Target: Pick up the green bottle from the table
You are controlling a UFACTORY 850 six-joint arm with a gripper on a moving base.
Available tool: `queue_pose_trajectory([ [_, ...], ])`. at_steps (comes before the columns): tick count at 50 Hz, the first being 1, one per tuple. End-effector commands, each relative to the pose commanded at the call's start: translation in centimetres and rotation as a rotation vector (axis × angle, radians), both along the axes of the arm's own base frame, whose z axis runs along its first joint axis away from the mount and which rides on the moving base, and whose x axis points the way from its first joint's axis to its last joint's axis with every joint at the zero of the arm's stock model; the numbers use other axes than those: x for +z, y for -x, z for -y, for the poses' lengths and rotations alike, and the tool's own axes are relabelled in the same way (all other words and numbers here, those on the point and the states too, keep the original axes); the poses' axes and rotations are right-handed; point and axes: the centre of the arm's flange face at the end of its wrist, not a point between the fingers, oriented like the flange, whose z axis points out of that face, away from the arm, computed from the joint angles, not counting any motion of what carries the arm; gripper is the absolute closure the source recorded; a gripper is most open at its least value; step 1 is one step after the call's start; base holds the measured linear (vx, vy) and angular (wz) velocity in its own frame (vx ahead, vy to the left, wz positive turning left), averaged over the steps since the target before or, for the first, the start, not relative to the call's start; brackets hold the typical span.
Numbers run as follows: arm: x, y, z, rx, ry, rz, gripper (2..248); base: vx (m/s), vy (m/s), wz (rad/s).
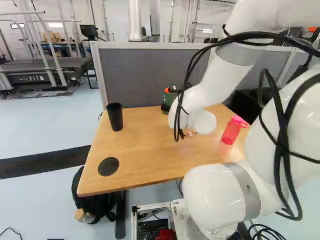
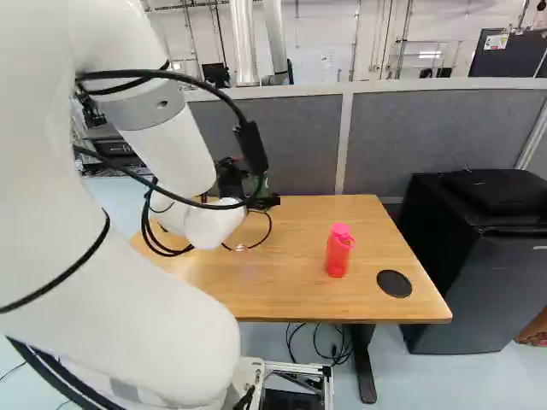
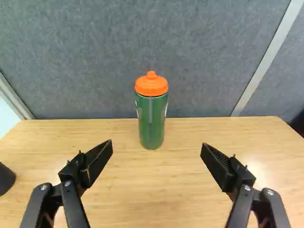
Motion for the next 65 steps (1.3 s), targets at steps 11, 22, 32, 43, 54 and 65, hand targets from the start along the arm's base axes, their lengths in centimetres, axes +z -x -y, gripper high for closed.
queue_pose_trajectory([
  [11, -0.3, -2.2, -0.2, 0.033, 0.013, -0.052, 3, 0.0, 0.0, 0.0],
  [22, -0.9, -4.1, -0.5, 0.079, 0.034, -0.125, 3, 0.0, 0.0, 0.0],
  [32, -1.4, -5.9, -0.8, 0.121, 0.058, -0.193, 3, 0.0, 0.0, 0.0],
  [43, -1.8, -7.9, -0.9, 0.148, 0.076, -0.237, 3, 0.0, 0.0, 0.0],
  [54, -1.9, -10.1, -0.7, 0.146, 0.077, -0.236, 3, 0.0, 0.0, 0.0],
  [65, -2.0, -12.3, -0.4, 0.139, 0.077, -0.229, 3, 0.0, 0.0, 0.0],
])
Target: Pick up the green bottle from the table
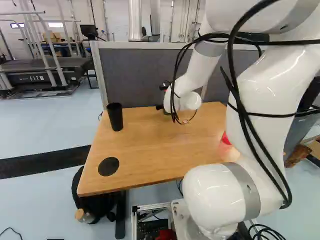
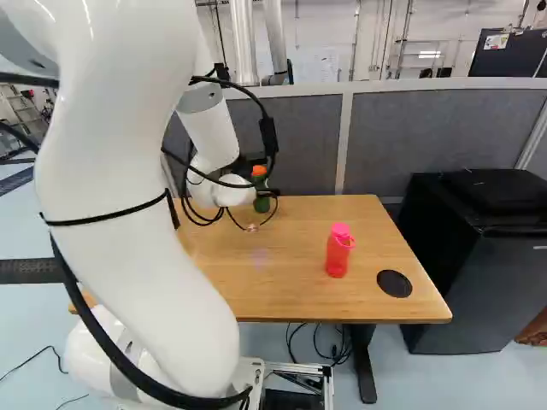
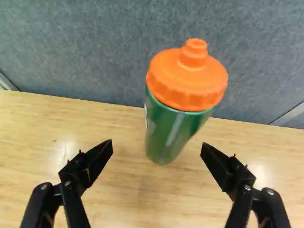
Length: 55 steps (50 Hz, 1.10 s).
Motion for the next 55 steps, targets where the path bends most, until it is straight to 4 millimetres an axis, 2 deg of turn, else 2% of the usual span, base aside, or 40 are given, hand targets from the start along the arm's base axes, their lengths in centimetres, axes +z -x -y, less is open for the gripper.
queue_pose_trajectory([
  [7, -0.1, -1.1, 0.2, -0.003, 0.0, 0.004, 3, 0.0, 0.0, 0.0],
  [18, -0.1, -1.4, 0.2, -0.004, 0.0, 0.006, 4, 0.0, 0.0, 0.0],
  [19, -0.1, -1.4, 0.2, -0.004, 0.0, 0.006, 38, 0.0, 0.0, 0.0],
  [23, -0.1, -1.4, 0.2, -0.004, 0.0, 0.006, 38, 0.0, 0.0, 0.0],
  [24, -0.1, -1.4, 0.2, -0.004, 0.0, 0.006, 76, 0.0, 0.0, 0.0],
  [29, -0.1, -1.4, 0.2, -0.004, 0.0, 0.006, 76, 0.0, 0.0, 0.0],
  [30, -0.1, -1.4, 0.2, -0.004, 0.0, 0.006, 115, 0.0, 0.0, 0.0],
  [34, -0.1, -1.4, 0.2, -0.004, 0.0, 0.006, 115, 0.0, 0.0, 0.0],
  [35, -0.1, -1.4, 0.2, -0.004, 0.0, 0.006, 138, 0.0, 0.0, 0.0],
  [44, 0.0, -1.4, 0.2, -0.004, 0.0, 0.007, 140, 0.0, 0.0, 0.0],
  [55, 1.0, -1.2, 0.2, -0.004, 0.0, 0.026, 140, 0.0, 0.0, 0.0],
])
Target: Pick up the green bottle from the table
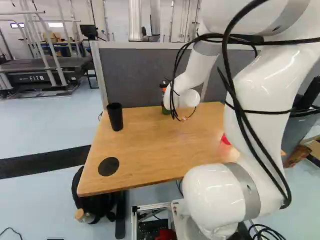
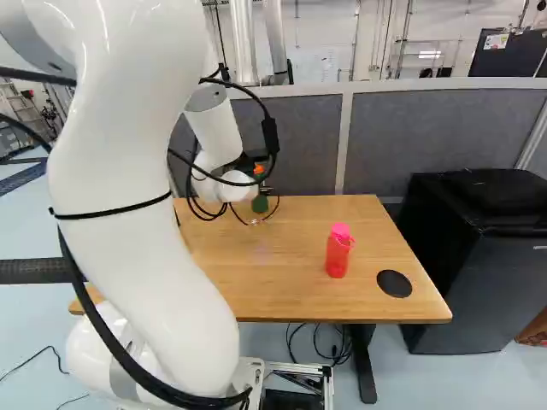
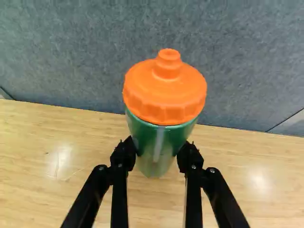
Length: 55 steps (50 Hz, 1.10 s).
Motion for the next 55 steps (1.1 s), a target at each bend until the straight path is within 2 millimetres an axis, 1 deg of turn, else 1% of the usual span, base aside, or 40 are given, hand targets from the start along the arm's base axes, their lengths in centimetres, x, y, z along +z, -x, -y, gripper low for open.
queue_pose_trajectory([
  [8, 0.9, 0.2, 0.0, 0.0, 0.0, 0.018, 140, 0.0, 0.0, 0.0],
  [14, 1.5, 0.8, 0.0, 0.0, 0.0, 0.03, 140, 0.0, 0.0, 0.0],
  [55, 5.9, 7.1, -0.1, -0.001, 0.002, 0.125, 140, 0.0, 0.0, 0.0],
])
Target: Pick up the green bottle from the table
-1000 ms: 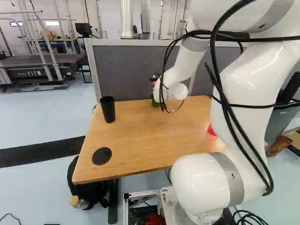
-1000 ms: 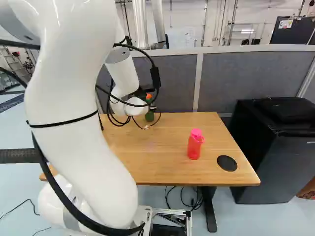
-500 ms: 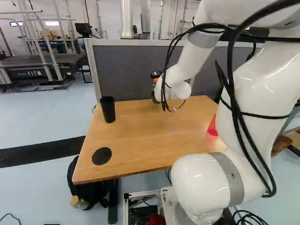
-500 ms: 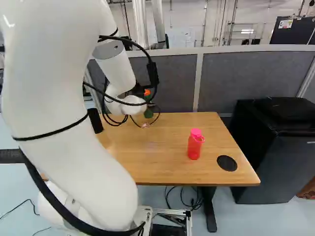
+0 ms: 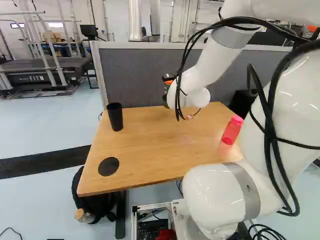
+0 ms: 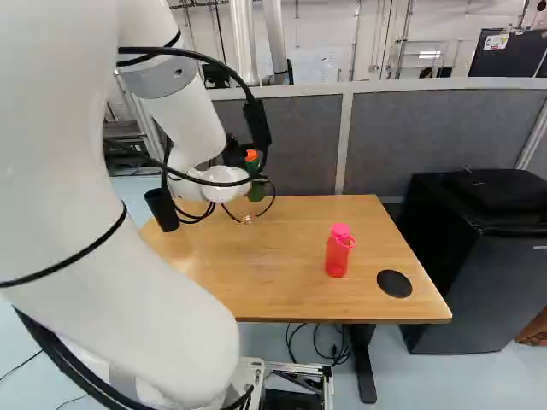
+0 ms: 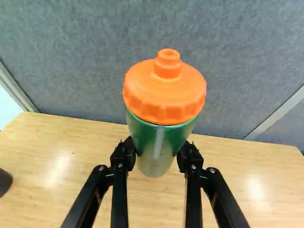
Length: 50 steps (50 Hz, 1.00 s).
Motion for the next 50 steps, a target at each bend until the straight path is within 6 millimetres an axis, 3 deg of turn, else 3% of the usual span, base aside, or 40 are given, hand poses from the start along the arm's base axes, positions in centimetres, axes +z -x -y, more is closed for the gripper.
queue_pose_trajectory([
  [15, 0.4, 1.9, 0.0, 0.0, 0.0, 0.015, 140, 0.0, 0.0, 0.0],
  [50, -0.2, 3.0, 0.0, -0.011, -0.011, 0.023, 140, 0.0, 0.0, 0.0],
])
